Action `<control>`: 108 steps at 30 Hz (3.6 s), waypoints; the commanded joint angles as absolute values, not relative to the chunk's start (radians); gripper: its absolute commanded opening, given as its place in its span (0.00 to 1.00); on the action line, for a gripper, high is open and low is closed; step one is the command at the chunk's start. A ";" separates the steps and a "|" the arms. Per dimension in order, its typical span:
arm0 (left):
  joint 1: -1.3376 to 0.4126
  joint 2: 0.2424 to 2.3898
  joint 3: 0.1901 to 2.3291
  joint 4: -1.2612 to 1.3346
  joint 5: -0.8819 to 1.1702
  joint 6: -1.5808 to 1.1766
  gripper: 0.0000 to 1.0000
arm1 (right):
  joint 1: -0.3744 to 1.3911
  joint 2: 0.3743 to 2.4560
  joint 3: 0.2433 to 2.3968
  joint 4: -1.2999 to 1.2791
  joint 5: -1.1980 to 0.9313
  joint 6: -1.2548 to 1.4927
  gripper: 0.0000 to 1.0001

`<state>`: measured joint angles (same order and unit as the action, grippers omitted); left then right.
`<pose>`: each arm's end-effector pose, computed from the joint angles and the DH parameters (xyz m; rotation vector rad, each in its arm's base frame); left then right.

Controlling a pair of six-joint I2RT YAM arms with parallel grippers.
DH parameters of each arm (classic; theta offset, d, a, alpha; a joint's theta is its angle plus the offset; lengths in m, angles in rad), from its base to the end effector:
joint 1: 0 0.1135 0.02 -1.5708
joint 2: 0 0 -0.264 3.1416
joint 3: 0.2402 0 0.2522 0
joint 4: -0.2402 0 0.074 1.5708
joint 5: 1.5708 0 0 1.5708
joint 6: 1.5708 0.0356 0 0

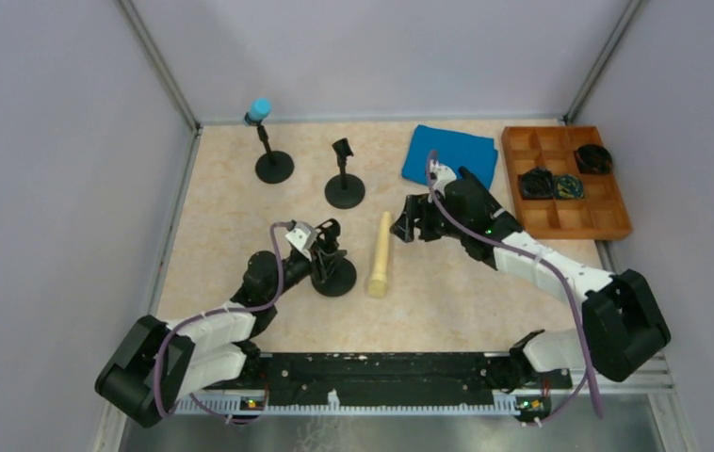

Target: Attach the microphones to the stand

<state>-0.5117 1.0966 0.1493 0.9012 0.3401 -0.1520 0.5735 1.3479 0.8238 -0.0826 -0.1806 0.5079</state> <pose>0.1674 -0.1076 0.1796 0.5613 1.5749 -0.7812 0.2429 0.1645 0.2382 -0.1828 2.2758 0.7912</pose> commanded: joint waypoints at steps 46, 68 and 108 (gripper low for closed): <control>-0.525 0.960 0.120 0.886 0.167 -0.192 0.00 | 0.849 1.991 1.437 -0.936 -0.398 -1.679 0.74; -0.525 0.962 0.140 0.853 0.198 -0.190 0.00 | 0.875 1.629 1.007 -0.507 -0.503 -0.962 0.00; -0.524 0.876 0.165 0.741 0.111 -0.209 0.00 | 0.870 1.839 1.054 -0.553 -0.017 0.100 0.52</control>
